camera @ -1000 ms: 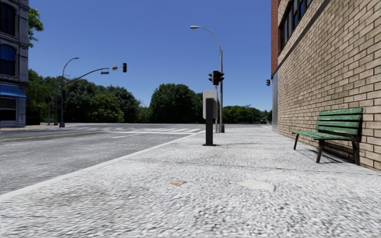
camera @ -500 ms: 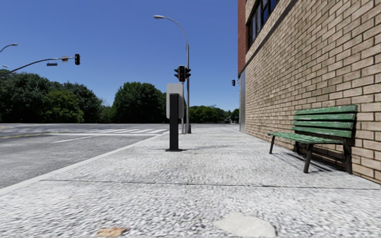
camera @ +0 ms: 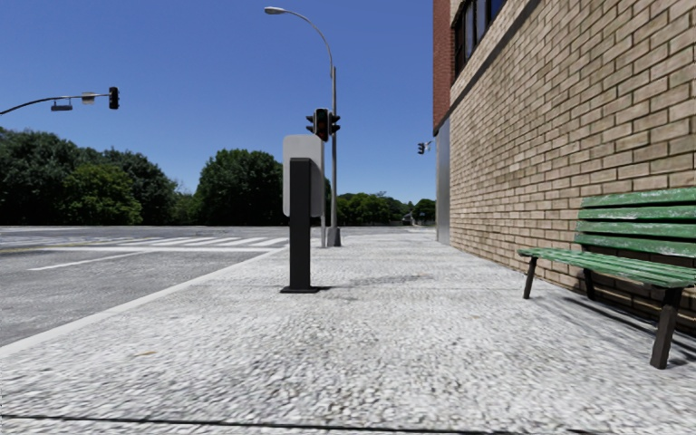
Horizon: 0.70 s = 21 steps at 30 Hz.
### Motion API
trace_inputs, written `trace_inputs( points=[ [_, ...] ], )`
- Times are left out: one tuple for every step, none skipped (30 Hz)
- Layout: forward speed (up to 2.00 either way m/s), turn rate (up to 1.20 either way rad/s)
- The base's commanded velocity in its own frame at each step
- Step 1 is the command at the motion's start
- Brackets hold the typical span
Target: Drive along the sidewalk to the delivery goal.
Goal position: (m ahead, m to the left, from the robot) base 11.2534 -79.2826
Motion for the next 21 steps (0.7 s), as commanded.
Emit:
trace_inputs(
  points=[
    [2.00,-0.32],
    [2.00,-0.33],
    [2.00,-0.33],
    [2.00,-0.33],
    [2.00,-0.34],
    [2.00,-0.34],
    [2.00,-0.34],
    [2.00,-0.34],
    [2.00,-0.34],
    [2.00,-0.34],
    [2.00,-0.34],
    [2.00,-0.34],
    [2.00,-0.34],
    [2.00,-0.34],
    [2.00,-0.34],
    [2.00,-0.34],
    [2.00,-0.31],
    [2.00,-0.31],
    [2.00,-0.22],
    [2.00,-0.07],
    [2.00,0.00]
  ],
)
